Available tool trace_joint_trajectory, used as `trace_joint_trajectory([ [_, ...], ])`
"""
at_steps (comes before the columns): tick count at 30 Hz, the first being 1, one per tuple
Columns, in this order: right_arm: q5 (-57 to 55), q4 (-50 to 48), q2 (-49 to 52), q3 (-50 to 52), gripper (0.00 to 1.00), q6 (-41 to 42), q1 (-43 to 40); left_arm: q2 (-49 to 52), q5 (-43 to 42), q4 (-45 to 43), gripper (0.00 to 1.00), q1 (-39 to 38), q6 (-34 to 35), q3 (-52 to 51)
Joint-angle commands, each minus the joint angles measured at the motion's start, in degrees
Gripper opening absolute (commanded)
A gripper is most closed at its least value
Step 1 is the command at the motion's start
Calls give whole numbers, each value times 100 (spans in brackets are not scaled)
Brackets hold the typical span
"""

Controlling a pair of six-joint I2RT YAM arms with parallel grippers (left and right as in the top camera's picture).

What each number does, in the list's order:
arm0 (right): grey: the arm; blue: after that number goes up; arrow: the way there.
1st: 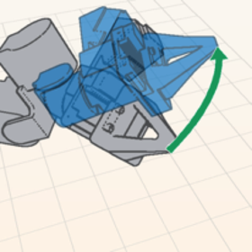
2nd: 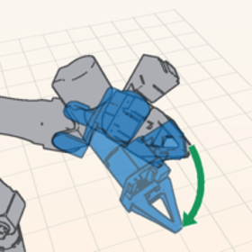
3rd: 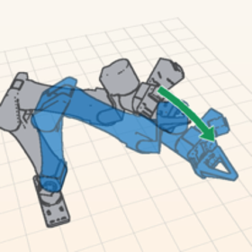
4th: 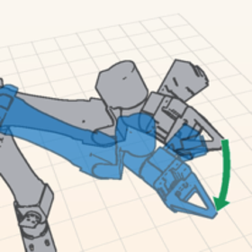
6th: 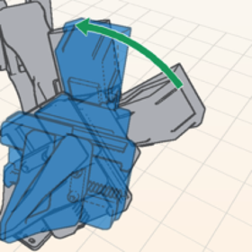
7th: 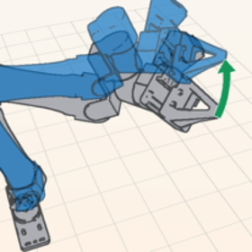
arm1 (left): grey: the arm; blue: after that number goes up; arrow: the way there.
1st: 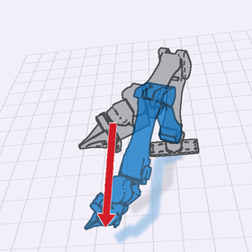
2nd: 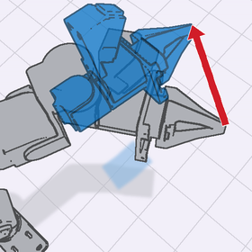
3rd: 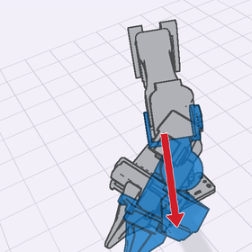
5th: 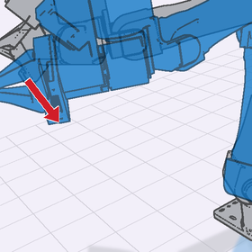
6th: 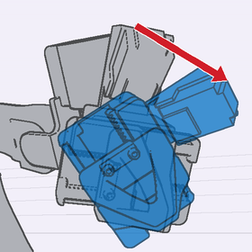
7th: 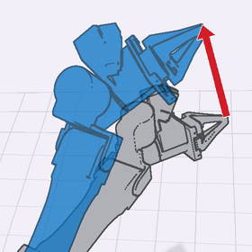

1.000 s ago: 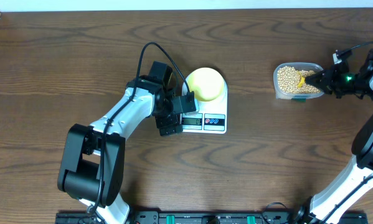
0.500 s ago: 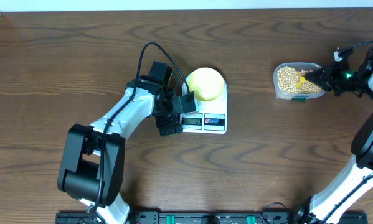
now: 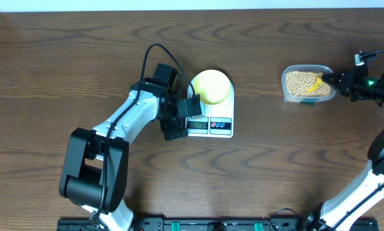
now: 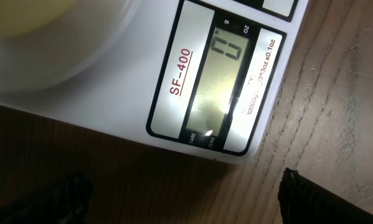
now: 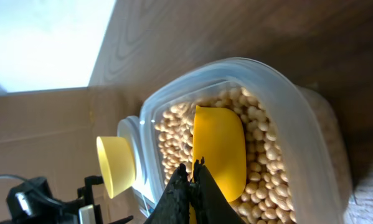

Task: Scoop item into bowl and weigh 50g on scale
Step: 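Lift the filled scoop out of the soybean tub with the right gripper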

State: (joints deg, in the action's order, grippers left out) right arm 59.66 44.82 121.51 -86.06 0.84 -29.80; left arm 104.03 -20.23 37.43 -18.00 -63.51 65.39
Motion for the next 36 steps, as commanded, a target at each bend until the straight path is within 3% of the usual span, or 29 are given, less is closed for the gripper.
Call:
trace_joint_trajectory([
  [1, 542, -22, 79, 15, 3, -286, -17, -118, 33, 17, 98, 31, -98, -44],
  [21, 625, -76, 79, 15, 1, 581, -345, -118, 33, 17, 98, 31, -98, -44],
  [36, 1250, -184, 79, 15, 1, 599, -439, -118, 33, 17, 98, 31, -98, -44],
])
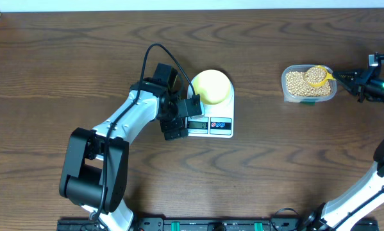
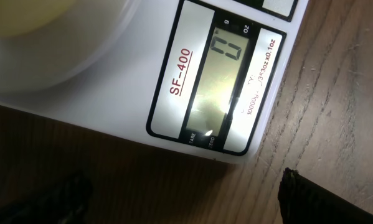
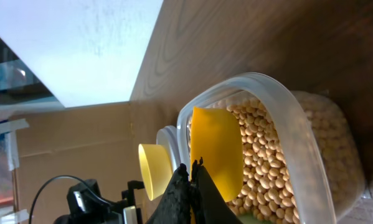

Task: Scoop item into bowl and weigh 50g on scale
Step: 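Lift the filled scoop out of the soybean tub with the right gripper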

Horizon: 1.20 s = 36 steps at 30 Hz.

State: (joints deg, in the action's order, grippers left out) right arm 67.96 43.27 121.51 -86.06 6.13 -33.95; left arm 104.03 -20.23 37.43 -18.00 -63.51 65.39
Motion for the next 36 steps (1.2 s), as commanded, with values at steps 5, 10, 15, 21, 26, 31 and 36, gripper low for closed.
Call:
trace_joint_trajectory([
  [5, 743, -70, 79, 15, 1, 72, -24, -118, 33, 17, 98, 31, -98, -44],
  [10, 1054, -87, 79, 15, 1, 72, -24, -118, 33, 17, 98, 31, -98, -44],
  [15, 1217, -87, 79, 15, 1, 72, -11, -118, 33, 17, 98, 31, -98, -44],
  [21, 1224, -90, 79, 15, 1, 221, 31, -118, 33, 17, 98, 31, -98, -44],
  [26, 1434, -247, 79, 15, 1, 293, 138, -118, 33, 17, 98, 31, -98, -44],
  [31, 1429, -448, 79, 15, 1, 492, 304, -118, 33, 17, 98, 31, -98, -44],
  [36, 1434, -719, 79, 15, 1, 822, 566, -116, 33, 17, 98, 31, -98, -44],
])
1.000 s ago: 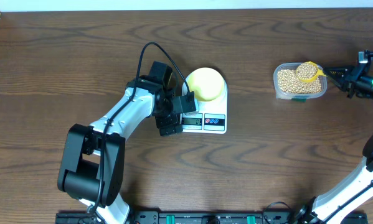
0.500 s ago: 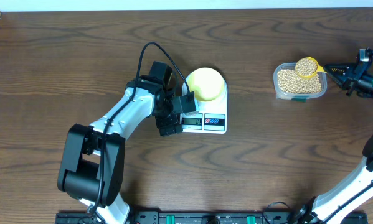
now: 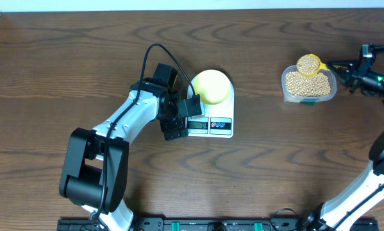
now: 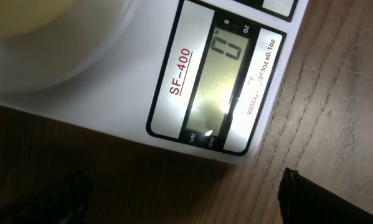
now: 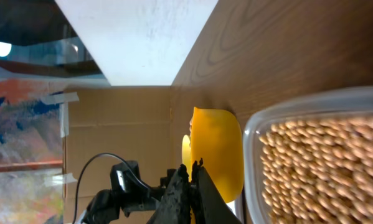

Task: Scoop item into bowl and weigh 50g on scale
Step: 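Lift the filled scoop out of the soybean tub with the right gripper, then carry the yellow scoop left over the yellow bowl on the scale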

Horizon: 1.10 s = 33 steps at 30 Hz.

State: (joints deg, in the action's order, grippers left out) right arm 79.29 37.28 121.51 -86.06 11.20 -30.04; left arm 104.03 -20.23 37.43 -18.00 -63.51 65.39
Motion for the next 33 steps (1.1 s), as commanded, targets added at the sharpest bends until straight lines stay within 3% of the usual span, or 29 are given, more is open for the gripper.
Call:
trace_joint_trajectory([
  [1, 302, -160, 79, 15, 1, 369, 210, -118, 33, 17, 98, 31, -98, -44],
  [33, 387, -3088, 79, 15, 1, 2955, 1906, -116, 33, 17, 98, 31, -98, -44],
])
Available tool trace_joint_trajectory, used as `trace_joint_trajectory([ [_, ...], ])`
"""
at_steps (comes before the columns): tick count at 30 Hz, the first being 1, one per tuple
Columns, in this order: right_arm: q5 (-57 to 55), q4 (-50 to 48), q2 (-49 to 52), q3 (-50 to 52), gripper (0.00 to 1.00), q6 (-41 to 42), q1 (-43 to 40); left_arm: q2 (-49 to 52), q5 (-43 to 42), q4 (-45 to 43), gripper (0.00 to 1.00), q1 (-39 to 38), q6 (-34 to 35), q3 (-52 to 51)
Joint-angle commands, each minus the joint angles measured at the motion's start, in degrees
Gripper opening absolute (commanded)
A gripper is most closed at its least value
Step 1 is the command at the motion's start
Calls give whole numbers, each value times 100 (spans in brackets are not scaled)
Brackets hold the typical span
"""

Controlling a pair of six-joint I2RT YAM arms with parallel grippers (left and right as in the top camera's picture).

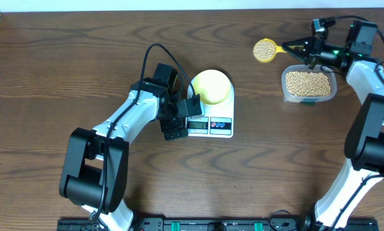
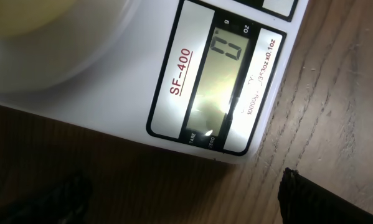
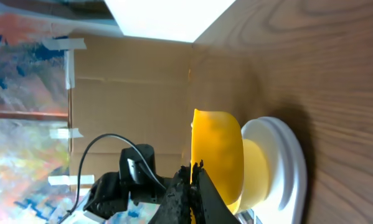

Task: Scoop item into bowl and weigh 50g on scale
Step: 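Carry the yellow scoop left over the yellow bowl on the scale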

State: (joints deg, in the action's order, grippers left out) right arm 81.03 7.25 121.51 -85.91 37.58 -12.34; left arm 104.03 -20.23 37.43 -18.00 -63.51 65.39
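A yellow scoop (image 1: 265, 50) full of soybeans hangs above the bare table, left of the bean container (image 1: 309, 85). My right gripper (image 1: 299, 46) is shut on its handle. The right wrist view has the scoop (image 3: 217, 149) edge-on in front of the yellow bowl (image 3: 256, 177). This bowl (image 1: 211, 86) stands on the white scale (image 1: 218, 126). My left gripper (image 1: 176, 126) rests open at the scale's left front corner, its fingers (image 2: 306, 196) wide apart on either side of the display (image 2: 223, 87), which reads 0.
A black cable (image 1: 154, 52) loops up from the left arm behind the scale. The table's far edge (image 1: 192, 9) runs along the top. Cardboard (image 3: 130, 81) stands beyond the table on the left.
My right gripper has carried the loaded scoop left, from over the container's far rim to a spot over the table between container and bowl. The left arm and scale reading are unchanged.
The scoop first lay dug into the beans in the container, held by my right gripper. Then it sat filled at the container's far right, then above the far rim. Now it hangs left of the container. The left gripper stayed open at the scale throughout.
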Motion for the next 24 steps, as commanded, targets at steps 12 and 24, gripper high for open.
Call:
trace_joint_trajectory([
  [12, 203, -238, 79, 0, 1, 413, 671, -116, 33, 17, 98, 31, -98, -44],
  [24, 140, -413, 79, 0, 1, 236, 1220, -118, 33, 17, 98, 31, -98, -44],
])
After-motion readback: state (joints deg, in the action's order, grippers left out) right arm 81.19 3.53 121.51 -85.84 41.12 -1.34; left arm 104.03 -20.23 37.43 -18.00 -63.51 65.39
